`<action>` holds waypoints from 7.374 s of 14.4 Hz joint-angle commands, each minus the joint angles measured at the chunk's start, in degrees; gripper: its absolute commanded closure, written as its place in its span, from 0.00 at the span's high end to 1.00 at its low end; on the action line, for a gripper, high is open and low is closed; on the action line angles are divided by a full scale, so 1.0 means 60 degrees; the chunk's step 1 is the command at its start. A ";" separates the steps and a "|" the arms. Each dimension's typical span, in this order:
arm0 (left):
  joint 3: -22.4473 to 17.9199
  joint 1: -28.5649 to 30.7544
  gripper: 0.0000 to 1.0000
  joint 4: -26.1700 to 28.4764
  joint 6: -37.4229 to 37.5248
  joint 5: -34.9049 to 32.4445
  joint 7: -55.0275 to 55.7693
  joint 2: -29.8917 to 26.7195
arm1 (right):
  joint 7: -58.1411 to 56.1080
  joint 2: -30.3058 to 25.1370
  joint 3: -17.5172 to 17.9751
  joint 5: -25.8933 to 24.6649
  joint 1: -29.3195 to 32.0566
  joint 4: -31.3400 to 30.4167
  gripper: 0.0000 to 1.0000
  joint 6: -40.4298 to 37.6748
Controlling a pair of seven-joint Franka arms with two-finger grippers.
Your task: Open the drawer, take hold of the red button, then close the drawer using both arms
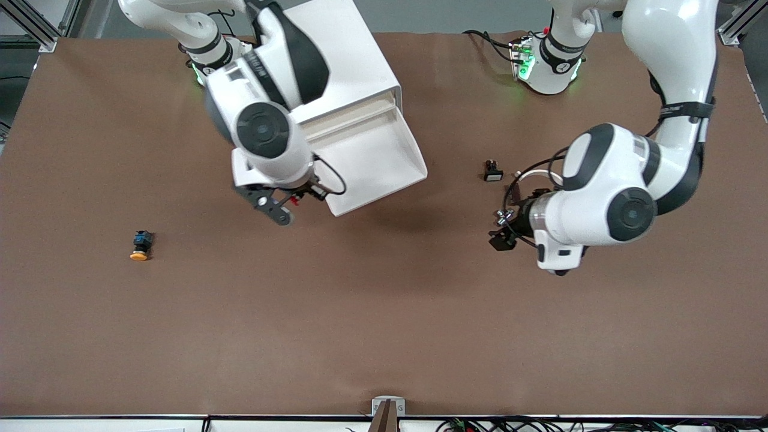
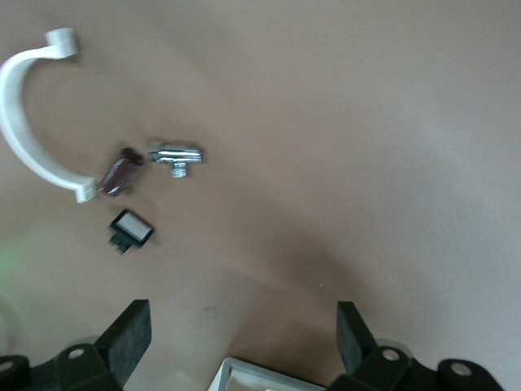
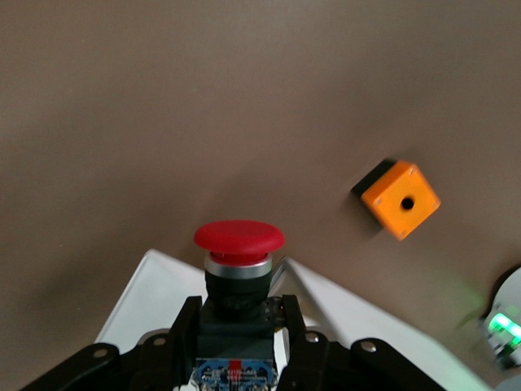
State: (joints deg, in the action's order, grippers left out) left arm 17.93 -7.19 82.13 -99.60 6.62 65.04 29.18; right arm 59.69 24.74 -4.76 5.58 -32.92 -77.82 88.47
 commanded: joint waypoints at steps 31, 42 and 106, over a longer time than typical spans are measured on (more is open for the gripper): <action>0.2666 -0.3122 1.00 0.4138 -0.4860 -0.0914 0.0878 0.0176 | -1.0359 0.1120 0.0150 -0.1560 0.5530 -0.5604 0.23 0.8268; 0.2418 -0.2510 1.00 0.4125 -0.4772 -0.1511 0.1113 0.0132 | -1.0329 0.0858 0.0150 -0.1501 0.5603 -0.5575 1.00 0.8051; -0.1831 0.1843 1.00 0.1722 0.1981 -0.1236 -0.9624 -0.5816 | -1.0139 -0.6204 0.0574 -0.0900 0.5633 -0.3040 1.00 -0.0975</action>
State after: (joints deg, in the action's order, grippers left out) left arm 6.98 3.33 94.49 -88.22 -1.06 8.05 -6.75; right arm -1.68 -12.95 -1.57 0.81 0.51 -97.48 83.58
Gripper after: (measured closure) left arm 0.000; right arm 0.000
